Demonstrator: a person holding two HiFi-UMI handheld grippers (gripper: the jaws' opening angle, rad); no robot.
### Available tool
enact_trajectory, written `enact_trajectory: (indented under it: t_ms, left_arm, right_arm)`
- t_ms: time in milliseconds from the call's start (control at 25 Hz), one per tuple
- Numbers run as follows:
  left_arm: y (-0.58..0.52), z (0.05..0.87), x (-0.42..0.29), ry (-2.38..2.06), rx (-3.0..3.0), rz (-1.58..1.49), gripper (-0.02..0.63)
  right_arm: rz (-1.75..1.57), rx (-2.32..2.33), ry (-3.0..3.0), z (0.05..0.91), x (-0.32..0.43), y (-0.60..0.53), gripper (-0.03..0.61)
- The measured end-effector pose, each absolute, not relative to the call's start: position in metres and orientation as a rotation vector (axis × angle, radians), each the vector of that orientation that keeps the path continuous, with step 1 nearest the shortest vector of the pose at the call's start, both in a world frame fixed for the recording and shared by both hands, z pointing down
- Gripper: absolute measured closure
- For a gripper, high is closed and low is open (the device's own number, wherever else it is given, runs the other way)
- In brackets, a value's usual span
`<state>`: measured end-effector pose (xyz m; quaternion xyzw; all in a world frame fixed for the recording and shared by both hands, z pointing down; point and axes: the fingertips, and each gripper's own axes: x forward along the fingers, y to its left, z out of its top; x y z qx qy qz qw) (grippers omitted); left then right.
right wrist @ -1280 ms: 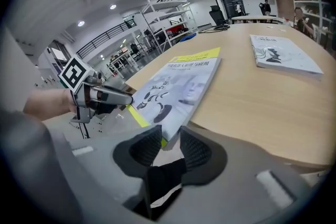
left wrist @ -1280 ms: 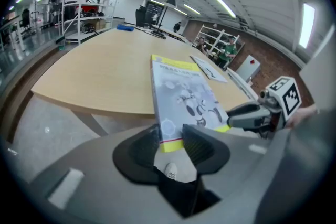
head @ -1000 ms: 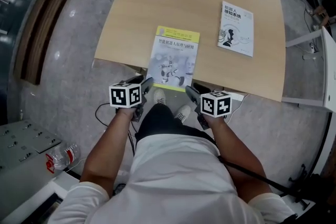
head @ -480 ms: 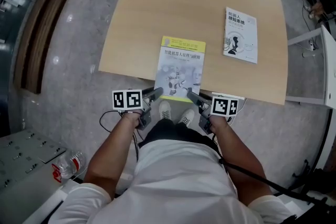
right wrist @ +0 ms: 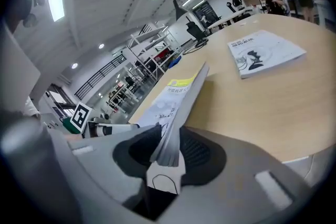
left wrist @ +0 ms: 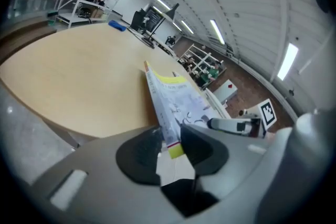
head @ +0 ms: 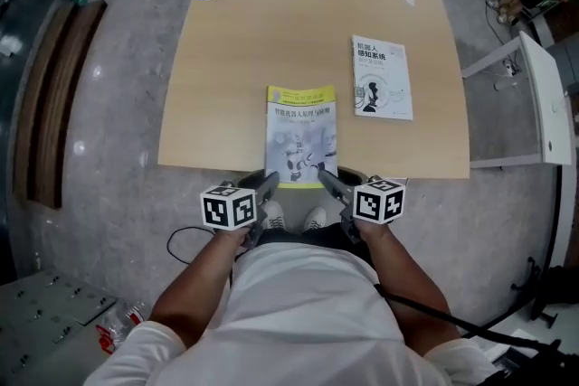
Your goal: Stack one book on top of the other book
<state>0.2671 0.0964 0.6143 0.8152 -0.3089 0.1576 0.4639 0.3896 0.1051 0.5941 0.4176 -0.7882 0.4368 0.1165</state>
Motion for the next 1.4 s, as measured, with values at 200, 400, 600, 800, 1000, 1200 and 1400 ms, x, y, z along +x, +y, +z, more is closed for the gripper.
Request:
enact_trajectory:
  t_ms: [200,400,600,800,1000,1200,1400]
  left_arm:
    - [0.071,0.590,0.311,-0.713,2.086,0.387,0.491]
    - [0.042,0.568,0.368,-0.718,2.182,0.370,0.491]
    - [0.017,0.569,0.429,-0.710,2.190,0.351,0.491]
    - [-0.012,0.573,0.491,-0.728,2.185,0.354,0.488]
    - [-0.032,0.586,0.515,-0.781,2.149,0.366,0.486]
    - [-0.040,0.606,0.517,-0.826,2.122,0.450,0.480]
    - [-0.037,0.623,0.513,-0.840,2.091,0.522,0.479]
  right_arm:
    - [1.261,1.320,-2.320,0.574,0.430,0.092,0.466]
    - [1.165,1.393,-2.357,0.552,0.488,0.067,0.466]
    - [1.149,1.419,-2.342,0.551,0.547,0.044,0.466]
    - [1.121,1.397,-2.339,0.553,0.609,0.013,0.465]
    - [1.123,1.339,-2.347,0.566,0.635,-0.012,0.465]
    - [1.164,1.255,-2.341,0.585,0.637,-0.025,0.463]
    - [1.196,1.238,-2.318,0.598,0.636,-0.021,0.463]
